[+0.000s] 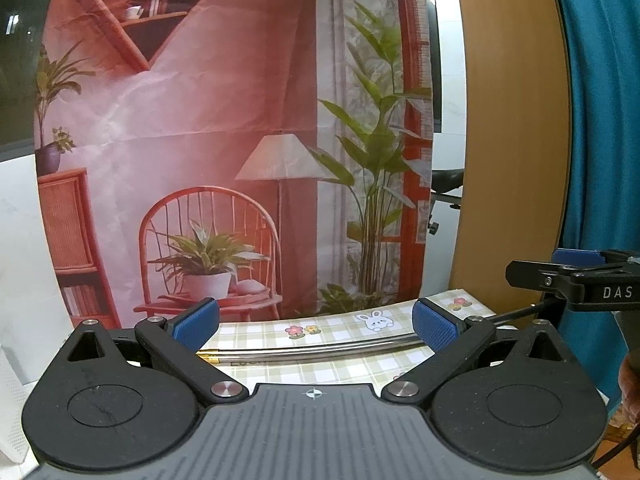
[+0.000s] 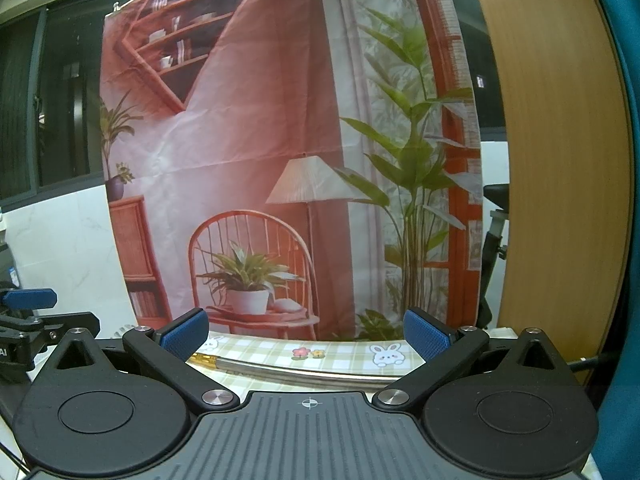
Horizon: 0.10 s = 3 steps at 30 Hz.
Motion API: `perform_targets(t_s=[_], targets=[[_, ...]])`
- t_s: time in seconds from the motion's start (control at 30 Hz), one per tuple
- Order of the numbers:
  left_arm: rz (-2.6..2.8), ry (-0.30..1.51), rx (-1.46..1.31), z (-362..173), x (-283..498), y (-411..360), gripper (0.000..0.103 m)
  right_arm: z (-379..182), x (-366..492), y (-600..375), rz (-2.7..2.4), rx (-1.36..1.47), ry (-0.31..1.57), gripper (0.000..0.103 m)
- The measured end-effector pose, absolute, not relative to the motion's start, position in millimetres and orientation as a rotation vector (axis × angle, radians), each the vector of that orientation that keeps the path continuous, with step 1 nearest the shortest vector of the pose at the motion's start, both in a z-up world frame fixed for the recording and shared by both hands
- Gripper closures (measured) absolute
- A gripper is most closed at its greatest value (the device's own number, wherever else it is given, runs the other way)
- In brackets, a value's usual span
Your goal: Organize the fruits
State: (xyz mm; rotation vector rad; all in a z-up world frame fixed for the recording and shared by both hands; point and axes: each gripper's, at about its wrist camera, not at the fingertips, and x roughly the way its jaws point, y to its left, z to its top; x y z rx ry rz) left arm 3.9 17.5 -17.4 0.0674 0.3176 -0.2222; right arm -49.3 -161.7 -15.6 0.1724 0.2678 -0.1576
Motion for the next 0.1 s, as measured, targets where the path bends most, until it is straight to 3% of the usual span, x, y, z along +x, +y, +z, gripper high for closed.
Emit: perform_targets(t_s=[0.1], targets=[[-0.209, 0.331, 0.056, -18.0, 6.8, 20.3, 0.000, -15.9, -48.9, -161.5, -0.157, 0.172, 0.267, 0.000]])
